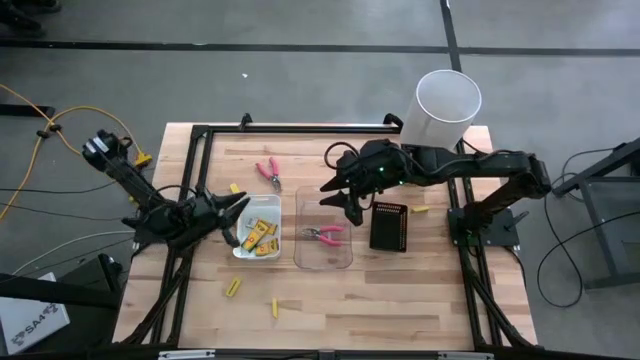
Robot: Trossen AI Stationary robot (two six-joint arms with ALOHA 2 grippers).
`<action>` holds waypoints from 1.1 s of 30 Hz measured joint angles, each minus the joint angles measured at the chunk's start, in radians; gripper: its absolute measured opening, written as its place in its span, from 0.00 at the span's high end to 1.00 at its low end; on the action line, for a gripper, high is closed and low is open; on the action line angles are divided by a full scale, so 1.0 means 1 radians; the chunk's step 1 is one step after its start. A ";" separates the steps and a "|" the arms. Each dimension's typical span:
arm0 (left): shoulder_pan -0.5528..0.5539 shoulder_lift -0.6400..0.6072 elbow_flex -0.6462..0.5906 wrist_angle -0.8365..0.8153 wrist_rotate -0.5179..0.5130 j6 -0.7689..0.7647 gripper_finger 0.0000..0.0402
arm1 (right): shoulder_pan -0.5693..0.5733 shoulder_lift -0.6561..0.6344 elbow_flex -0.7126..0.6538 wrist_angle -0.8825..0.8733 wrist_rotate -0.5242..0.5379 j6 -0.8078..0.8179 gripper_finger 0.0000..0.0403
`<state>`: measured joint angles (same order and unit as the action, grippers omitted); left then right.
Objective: Pick & Place School Supplies
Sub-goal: Put the pink punch plier into the transparent bin
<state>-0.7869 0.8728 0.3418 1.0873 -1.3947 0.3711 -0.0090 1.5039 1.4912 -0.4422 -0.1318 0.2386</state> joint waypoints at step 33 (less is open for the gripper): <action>0.672 0.343 0.519 -0.171 -0.180 0.683 0.93 | 0.037 -0.070 0.000 -0.369 0.134 0.100 0.61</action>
<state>-0.1147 1.2163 0.8605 0.9165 -1.5746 1.0538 0.0280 1.4340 1.4915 -0.8113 0.0024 0.3390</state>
